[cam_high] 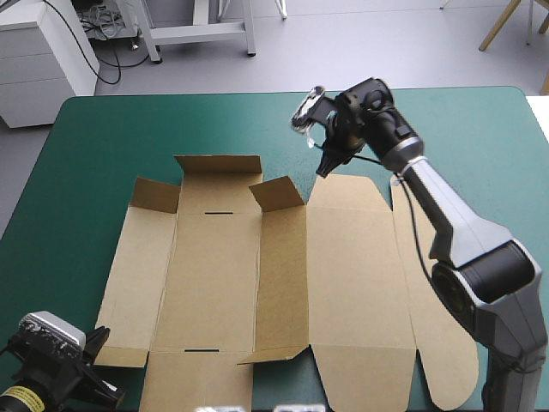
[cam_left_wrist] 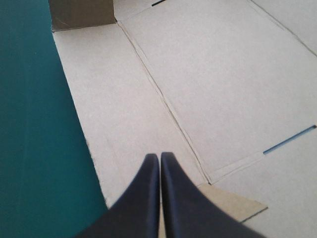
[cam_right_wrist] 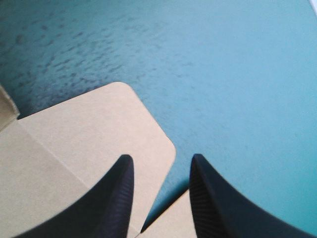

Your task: Fold the box

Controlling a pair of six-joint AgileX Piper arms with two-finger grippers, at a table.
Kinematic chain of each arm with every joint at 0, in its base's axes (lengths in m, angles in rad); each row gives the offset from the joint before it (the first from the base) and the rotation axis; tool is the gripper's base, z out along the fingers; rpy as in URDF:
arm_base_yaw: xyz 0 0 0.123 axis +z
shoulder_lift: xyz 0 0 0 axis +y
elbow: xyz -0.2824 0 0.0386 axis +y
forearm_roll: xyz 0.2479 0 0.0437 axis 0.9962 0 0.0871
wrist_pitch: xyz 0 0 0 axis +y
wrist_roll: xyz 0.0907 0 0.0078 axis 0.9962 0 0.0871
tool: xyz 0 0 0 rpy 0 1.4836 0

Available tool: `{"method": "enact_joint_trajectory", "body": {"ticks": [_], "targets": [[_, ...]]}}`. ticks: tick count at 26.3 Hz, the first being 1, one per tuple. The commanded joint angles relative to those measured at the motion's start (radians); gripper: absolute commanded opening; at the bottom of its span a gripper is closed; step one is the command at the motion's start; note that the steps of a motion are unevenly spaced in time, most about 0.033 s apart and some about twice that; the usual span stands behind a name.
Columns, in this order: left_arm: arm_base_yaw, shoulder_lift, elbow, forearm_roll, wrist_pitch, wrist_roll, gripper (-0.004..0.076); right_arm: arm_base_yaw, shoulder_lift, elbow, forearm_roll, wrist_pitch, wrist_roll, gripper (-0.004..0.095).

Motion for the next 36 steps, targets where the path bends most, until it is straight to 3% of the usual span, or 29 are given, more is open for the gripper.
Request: {"method": "enact_joint_trajectory", "body": {"ticks": [1,6,11,23,31,36], "targets": [[0.0,0.013,-0.032,0.007,-0.027,-0.004,-0.001,-0.077,-0.153,-0.031,-0.002,-0.019,0.162,0.0239],[0.0,0.013,-0.032,0.007,-0.011,-0.009,-0.001,-0.194,-0.296,-0.026,0.023,-0.019,0.288,0.0093],[0.0,0.013,-0.032,0.007,-0.011,-0.029,-0.001,-0.289,-0.473,0.118,0.019,-0.019,0.333,-0.0012],[0.0,0.013,-0.032,0.02,-0.008,-0.039,-0.001,-0.545,-1.037,0.767,0.012,-0.019,0.436,-0.0019],[0.0,0.013,-0.032,0.007,-0.008,-0.039,-0.001,-0.552,-1.417,1.245,0.13,-0.074,0.462,-0.0019],[0.0,0.013,-0.032,0.009,0.002,-0.039,-0.001,-0.552,-1.537,1.4,0.206,-0.183,0.453,-0.0019]]}}
